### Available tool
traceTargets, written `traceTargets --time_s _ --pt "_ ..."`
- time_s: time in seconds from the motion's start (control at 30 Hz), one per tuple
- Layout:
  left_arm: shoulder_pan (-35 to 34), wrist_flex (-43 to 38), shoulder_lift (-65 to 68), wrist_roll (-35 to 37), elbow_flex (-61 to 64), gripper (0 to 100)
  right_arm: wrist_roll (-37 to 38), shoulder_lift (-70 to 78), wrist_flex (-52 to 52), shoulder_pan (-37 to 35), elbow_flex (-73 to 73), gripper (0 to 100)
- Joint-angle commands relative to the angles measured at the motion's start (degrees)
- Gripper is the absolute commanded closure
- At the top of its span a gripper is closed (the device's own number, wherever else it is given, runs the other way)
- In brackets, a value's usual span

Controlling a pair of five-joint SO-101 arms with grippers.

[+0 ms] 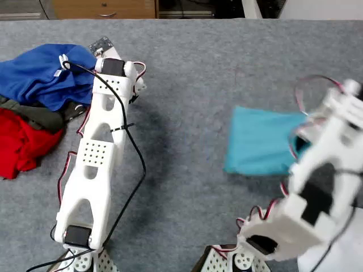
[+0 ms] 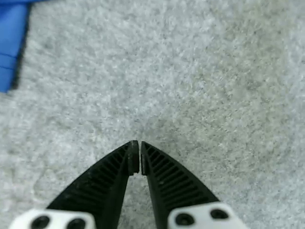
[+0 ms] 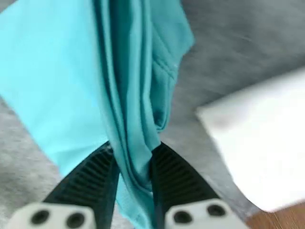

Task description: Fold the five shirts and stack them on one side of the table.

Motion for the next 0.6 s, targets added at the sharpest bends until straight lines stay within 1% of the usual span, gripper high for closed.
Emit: traceTargets --time_s 0.0,0.13,0.3,0.43,0.57 --pt "0.70 -0.62 -1.19 0.26 -2.20 97 7.82 -9.71 1.05 13.14 4.26 99.5" --pt "0.62 -0.70 -1.10 0.26 -2.20 97 18.02 -12.44 -1.41 28.00 5.85 99.5" --pt "0.70 -0.79 -1.10 0.26 -2.20 97 28.22 -10.95 -6.68 43.21 5.76 99.5" --pt "0.70 -0.44 -1.89 -1.14 -2.29 97 33.49 -7.96 -11.43 51.47 5.76 99.4" --pt "0.62 2.81 -6.11 -3.69 -2.20 97 36.66 -4.18 -13.45 55.87 5.41 99.4"
